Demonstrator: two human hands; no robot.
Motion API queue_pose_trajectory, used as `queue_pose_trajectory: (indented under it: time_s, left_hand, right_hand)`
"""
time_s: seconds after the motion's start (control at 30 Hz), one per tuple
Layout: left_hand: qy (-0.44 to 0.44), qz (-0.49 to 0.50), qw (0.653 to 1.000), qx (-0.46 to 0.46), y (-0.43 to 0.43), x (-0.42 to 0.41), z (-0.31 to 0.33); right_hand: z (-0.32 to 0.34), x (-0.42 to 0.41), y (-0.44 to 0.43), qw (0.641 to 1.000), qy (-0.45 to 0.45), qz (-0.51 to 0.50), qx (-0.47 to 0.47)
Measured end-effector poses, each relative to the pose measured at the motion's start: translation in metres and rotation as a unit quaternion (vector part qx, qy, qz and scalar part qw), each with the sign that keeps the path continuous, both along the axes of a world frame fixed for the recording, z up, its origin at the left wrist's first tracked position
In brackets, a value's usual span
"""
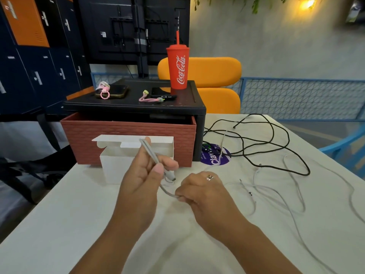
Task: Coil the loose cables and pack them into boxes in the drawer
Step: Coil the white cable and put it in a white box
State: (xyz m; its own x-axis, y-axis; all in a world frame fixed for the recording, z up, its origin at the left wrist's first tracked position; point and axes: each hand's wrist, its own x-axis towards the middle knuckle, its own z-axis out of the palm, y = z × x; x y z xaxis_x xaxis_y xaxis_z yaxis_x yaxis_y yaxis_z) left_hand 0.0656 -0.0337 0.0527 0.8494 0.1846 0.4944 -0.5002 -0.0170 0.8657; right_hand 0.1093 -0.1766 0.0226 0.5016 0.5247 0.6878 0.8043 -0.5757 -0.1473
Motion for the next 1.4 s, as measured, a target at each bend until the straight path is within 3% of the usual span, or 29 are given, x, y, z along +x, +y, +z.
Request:
queue_pose_trajectory:
  time_s: [0.2, 0.37, 0.57, 0.67, 0.77, 0.87, 1.03, 1.27, 1.4]
  left_hand:
    - [0.016, 0.072, 0.968, 0.239, -0.005, 0.003, -0.017]
    - [0.076, 0.052, 0.959, 0.269, 0.000, 0.003, -0.018]
    - [0.119, -0.068, 0.975, 0.174, -0.007, -0.005, -0.005]
    - [0.168, -0.106, 0.980, 0.030, -0.005, -0.006, 0.005]
    - [0.195, -0.179, 0.952, -0.153, -0.002, -0.009, 0.012]
    - [0.209, -0.203, 0.929, -0.227, -0.004, -0.008, 0.012]
    - [0.228, -0.216, 0.923, -0.223, -0.011, -0.007, 0.010]
    - [0.226, -0.248, 0.925, -0.175, -0.009, -0.005, 0.005]
    - [0.218, -0.215, 0.942, -0.138, -0.010, -0.003, 0.002]
  right_hand:
    - [0.000, 0.000, -0.001, 1.000, -0.008, 0.009, -0.020]
    - [0.006, 0.001, -0.007, 1.000, 0.002, -0.011, 0.015]
    - [0.014, 0.002, -0.013, 0.991, 0.056, -0.019, 0.121]
    - [0.016, -0.001, -0.015, 0.971, 0.141, 0.009, 0.194]
    - [0.017, -0.005, -0.013, 0.939, 0.226, 0.054, 0.254]
    - [0.021, -0.013, -0.009, 0.900, 0.302, 0.103, 0.295]
    - [0.026, -0.018, -0.007, 0.873, 0.348, 0.144, 0.311]
    - [0.018, -0.013, -0.006, 0.894, 0.341, 0.085, 0.277]
    - [0.018, -0.014, -0.004, 0.890, 0.332, 0.092, 0.297]
